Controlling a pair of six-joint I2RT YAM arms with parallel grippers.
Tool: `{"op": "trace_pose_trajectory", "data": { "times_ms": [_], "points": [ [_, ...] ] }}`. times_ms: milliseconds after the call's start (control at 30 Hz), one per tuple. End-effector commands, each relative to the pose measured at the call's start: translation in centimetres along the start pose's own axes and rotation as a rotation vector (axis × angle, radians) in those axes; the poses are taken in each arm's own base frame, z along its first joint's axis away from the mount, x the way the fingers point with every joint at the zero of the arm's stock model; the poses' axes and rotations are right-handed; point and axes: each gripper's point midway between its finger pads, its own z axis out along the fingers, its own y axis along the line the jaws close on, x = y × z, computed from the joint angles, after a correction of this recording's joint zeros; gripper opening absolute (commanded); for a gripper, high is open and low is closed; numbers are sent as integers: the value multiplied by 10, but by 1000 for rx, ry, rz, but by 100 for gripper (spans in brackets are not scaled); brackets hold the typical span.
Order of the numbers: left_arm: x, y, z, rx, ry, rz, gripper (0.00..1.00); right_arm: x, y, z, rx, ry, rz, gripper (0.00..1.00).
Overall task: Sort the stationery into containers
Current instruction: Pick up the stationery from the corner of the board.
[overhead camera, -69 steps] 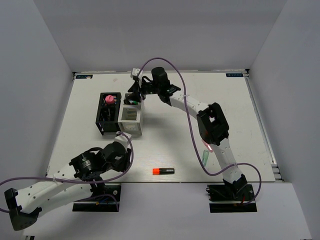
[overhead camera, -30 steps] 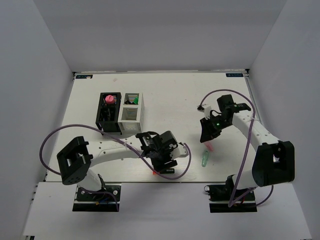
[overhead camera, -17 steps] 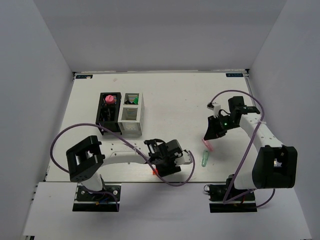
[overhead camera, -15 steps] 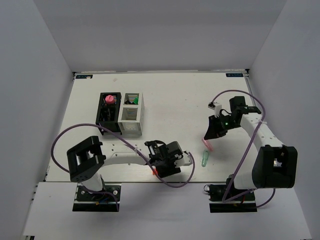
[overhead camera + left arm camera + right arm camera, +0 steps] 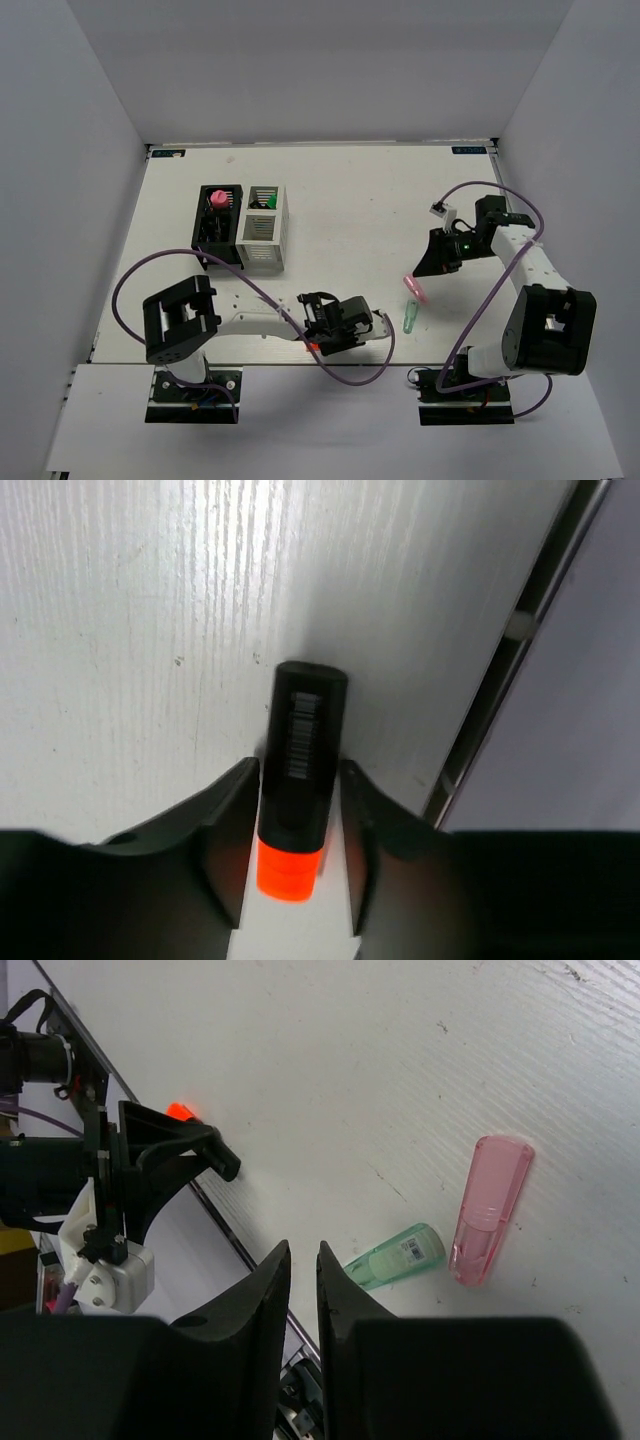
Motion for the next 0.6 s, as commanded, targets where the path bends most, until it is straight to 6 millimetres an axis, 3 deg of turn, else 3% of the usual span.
{"op": "trace_pose_trajectory", "data": {
  "times_ms": [0,133,200,267,300,333,367,400,433,467,533,567],
  "points": [
    [24,-4,16,-3,75,-1,41,-7,11,-6,-53,-29,-19,20],
    [18,-7,11,30,62,-21,12,-7,14,-8,-78,-43,-26,20],
    [11,1,2,31,36,-54,6,-5,18,-8,-95,-41,-42,24],
    [-10,5,-13,63,-39,-86,0,-5,23,-9,-122,-46,-55,57],
    [-17,18,-20,44,-64,-120,0,-2,25,-10,-133,-35,-83,68],
    [-23,25,-26,70,-90,-170,0,-2,28,-10,-146,-38,-92,88],
    [-47,45,-47,46,-179,-211,0,-1,29,-11,-152,-40,-99,90],
    [-52,54,-55,44,-200,-238,0,0,29,-11,-156,-36,-115,90],
    [-55,81,-69,24,-245,-326,0,1,30,-11,-160,-37,-122,90],
    [-62,94,-84,8,-295,-358,0,1,30,-11,-160,-39,-131,90],
    [-89,124,-114,-29,-424,-410,0,0,31,-10,-173,-49,-118,90],
    [-90,168,-143,-102,-528,-535,0,-2,29,-10,-179,-71,-110,90]
  ]
}}
